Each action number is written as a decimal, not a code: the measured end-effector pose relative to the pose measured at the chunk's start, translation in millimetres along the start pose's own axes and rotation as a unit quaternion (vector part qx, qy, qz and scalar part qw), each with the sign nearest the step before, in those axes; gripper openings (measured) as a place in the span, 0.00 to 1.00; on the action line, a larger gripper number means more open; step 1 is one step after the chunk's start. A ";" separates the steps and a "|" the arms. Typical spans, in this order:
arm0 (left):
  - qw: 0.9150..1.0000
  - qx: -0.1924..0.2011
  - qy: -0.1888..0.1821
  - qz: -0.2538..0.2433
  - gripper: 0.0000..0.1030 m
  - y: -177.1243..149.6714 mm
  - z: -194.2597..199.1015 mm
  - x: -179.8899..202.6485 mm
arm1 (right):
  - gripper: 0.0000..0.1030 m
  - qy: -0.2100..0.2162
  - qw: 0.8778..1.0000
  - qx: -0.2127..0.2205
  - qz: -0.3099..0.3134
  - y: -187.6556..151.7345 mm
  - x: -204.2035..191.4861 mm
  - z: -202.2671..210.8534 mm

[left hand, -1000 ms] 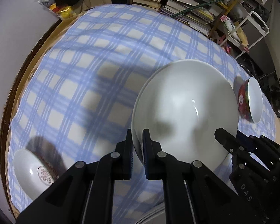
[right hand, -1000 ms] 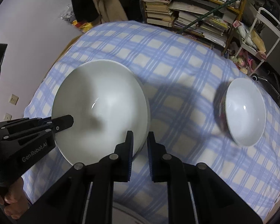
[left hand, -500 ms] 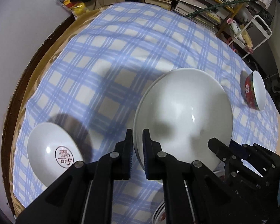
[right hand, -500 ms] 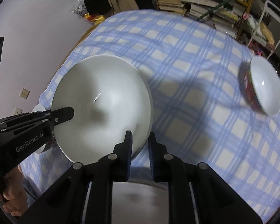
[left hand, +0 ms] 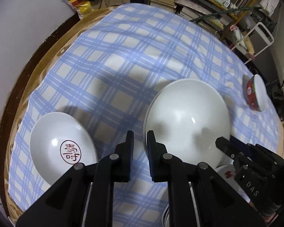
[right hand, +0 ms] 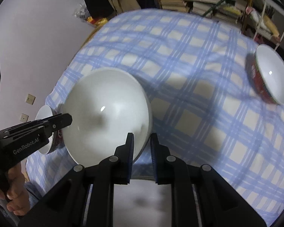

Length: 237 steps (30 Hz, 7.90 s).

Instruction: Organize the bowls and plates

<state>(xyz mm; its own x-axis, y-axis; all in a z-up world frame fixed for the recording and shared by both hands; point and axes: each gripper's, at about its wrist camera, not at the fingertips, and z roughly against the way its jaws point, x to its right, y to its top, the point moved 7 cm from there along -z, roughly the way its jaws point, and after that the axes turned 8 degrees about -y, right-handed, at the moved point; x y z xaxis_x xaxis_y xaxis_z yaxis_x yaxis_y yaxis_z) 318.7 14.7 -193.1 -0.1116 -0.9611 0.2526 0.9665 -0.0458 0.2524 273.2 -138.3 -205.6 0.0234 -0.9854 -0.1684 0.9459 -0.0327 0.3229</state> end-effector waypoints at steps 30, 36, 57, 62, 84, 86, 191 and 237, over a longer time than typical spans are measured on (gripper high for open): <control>0.994 0.062 0.090 0.013 0.51 -55.8 107.4 -112.2 | 0.97 -0.011 0.988 0.138 -0.065 -23.0 -45.9 110.9; 0.991 0.080 0.104 -0.011 0.69 -54.3 118.1 -122.6 | 0.97 -0.009 0.988 0.141 -0.054 -26.7 -68.7 112.2; 0.992 0.084 0.085 0.029 0.77 -57.9 99.5 -173.1 | 0.97 0.011 0.994 0.112 0.008 -31.1 -135.9 76.2; 0.993 0.082 0.082 0.028 0.77 -54.6 94.3 -176.5 | 0.97 0.005 0.993 0.113 0.022 -27.7 -143.4 69.9; 0.996 0.079 0.048 0.005 0.77 -30.7 57.1 -185.7 | 0.49 0.005 0.995 0.060 0.077 -18.8 -183.7 7.9; 0.996 0.073 0.042 0.006 0.77 -30.7 52.1 -184.9 | 0.49 -0.001 0.996 0.047 0.081 -20.1 -185.1 -1.7; 0.992 0.008 0.029 -0.121 0.12 -23.7 -12.6 40.6 | 0.10 0.000 0.995 0.067 -0.077 -16.6 -1.9 7.4; 0.991 0.071 -0.004 -0.116 0.70 30.6 6.3 155.6 | 0.90 -0.029 0.977 0.103 -0.183 11.2 176.8 68.7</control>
<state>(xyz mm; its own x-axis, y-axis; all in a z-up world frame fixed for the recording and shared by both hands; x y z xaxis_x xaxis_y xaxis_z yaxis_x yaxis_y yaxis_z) 329.5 -134.5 -140.2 -0.3284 -0.9273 0.1796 0.8730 -0.2254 0.4326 265.7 -324.4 -167.7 -0.3289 -0.9086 -0.2573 0.8016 -0.4127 0.4325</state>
